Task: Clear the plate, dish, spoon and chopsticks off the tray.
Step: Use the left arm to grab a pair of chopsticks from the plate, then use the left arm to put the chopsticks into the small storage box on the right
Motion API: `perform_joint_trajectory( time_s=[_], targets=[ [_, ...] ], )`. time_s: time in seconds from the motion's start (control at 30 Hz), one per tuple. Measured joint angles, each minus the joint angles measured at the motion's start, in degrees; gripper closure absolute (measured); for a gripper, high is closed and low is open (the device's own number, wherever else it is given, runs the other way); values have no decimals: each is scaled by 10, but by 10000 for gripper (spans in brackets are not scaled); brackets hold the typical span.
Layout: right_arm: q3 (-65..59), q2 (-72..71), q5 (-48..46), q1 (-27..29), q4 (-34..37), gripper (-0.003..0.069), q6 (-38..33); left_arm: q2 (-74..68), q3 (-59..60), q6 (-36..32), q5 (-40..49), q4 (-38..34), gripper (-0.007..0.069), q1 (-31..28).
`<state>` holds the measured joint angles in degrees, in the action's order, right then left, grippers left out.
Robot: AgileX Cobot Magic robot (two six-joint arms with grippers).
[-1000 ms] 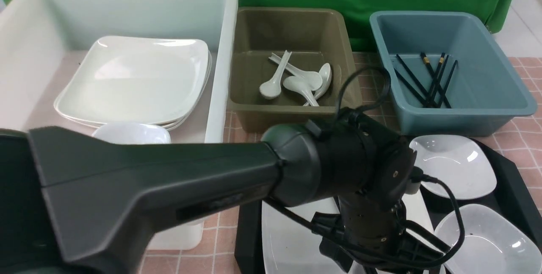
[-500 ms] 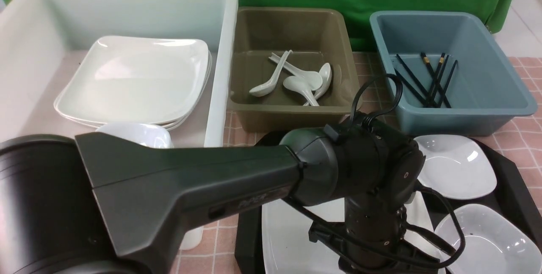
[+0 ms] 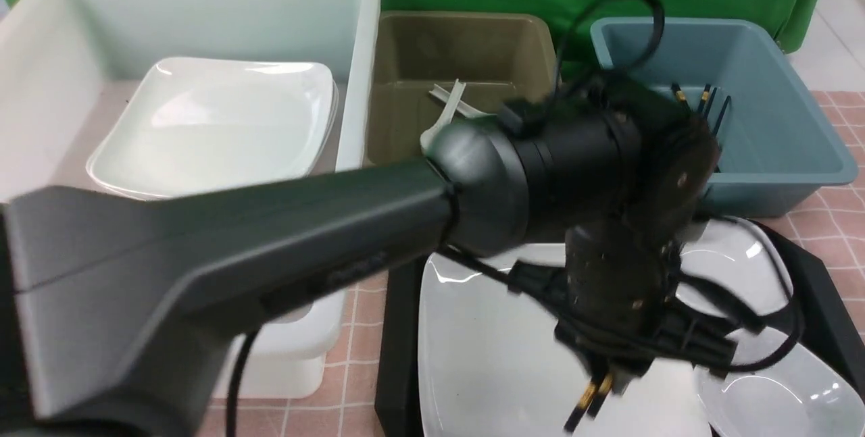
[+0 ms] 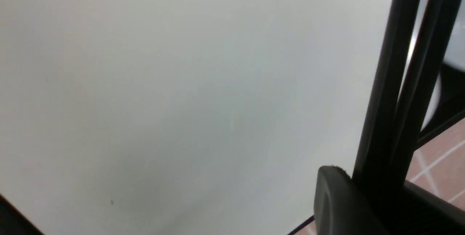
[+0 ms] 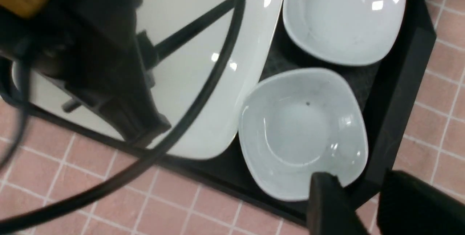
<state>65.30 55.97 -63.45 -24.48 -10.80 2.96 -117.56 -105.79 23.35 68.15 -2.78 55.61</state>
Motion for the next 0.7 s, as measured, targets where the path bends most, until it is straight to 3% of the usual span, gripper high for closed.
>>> perform_joint_trajectory(
  time_s=[0.27, 0.47, 0.7],
  targets=[
    [0, -42, 48, 0, -39, 391, 54, -42, -193, -46, 6, -51, 538, -76],
    [0, -49, 48, 0, -44, 391, 59, -170, -375, -48, 12, -130, 538, -120],
    [0, -49, 49, 0, -44, 391, 58, -245, -402, -20, 19, -240, 538, -119]
  ],
)
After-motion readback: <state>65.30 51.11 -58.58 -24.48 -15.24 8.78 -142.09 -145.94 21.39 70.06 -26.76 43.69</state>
